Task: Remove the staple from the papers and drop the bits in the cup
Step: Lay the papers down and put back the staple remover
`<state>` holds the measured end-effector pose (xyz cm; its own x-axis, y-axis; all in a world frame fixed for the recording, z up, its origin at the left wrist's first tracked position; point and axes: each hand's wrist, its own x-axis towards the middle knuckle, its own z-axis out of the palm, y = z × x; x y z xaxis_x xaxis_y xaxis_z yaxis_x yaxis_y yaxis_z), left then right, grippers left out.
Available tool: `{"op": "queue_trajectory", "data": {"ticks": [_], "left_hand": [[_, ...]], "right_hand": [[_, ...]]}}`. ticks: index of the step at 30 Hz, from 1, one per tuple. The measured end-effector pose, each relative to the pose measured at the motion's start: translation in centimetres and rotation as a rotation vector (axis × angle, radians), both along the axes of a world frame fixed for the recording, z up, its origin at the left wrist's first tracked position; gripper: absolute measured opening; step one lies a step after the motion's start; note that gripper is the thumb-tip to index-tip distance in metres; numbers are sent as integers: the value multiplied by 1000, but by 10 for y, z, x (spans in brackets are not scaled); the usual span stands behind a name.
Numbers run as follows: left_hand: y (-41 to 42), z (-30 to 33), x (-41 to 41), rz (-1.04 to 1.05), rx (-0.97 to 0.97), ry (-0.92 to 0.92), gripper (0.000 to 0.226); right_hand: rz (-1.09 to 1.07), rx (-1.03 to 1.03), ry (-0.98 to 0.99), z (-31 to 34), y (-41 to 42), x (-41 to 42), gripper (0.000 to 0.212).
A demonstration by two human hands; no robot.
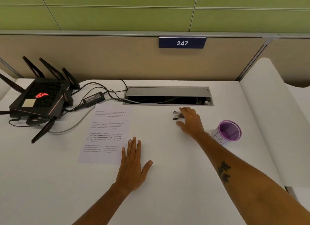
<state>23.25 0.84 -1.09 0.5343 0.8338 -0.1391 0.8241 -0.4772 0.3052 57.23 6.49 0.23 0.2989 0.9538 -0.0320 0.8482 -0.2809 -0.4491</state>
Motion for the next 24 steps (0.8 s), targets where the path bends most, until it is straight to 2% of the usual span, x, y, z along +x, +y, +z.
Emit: {"op": "queue_trajectory", "data": {"ticks": [3,6,13,24], "left_hand": [[-5,2,5,-7,1,-6,88],[-11,3,11,-29,4,-4,89],[-34,0,34,-107,-3,-5,89],[-77,-7,84,-209,-85,35,97]], "right_hand": [[-5,66,-13,-3,-27,-15,72],[60,119,-116,-9,-65,-31,74],[80,53,-147,-22,-156,-54,71],[-150,41,-106,-21,-252,-14,68]]}}
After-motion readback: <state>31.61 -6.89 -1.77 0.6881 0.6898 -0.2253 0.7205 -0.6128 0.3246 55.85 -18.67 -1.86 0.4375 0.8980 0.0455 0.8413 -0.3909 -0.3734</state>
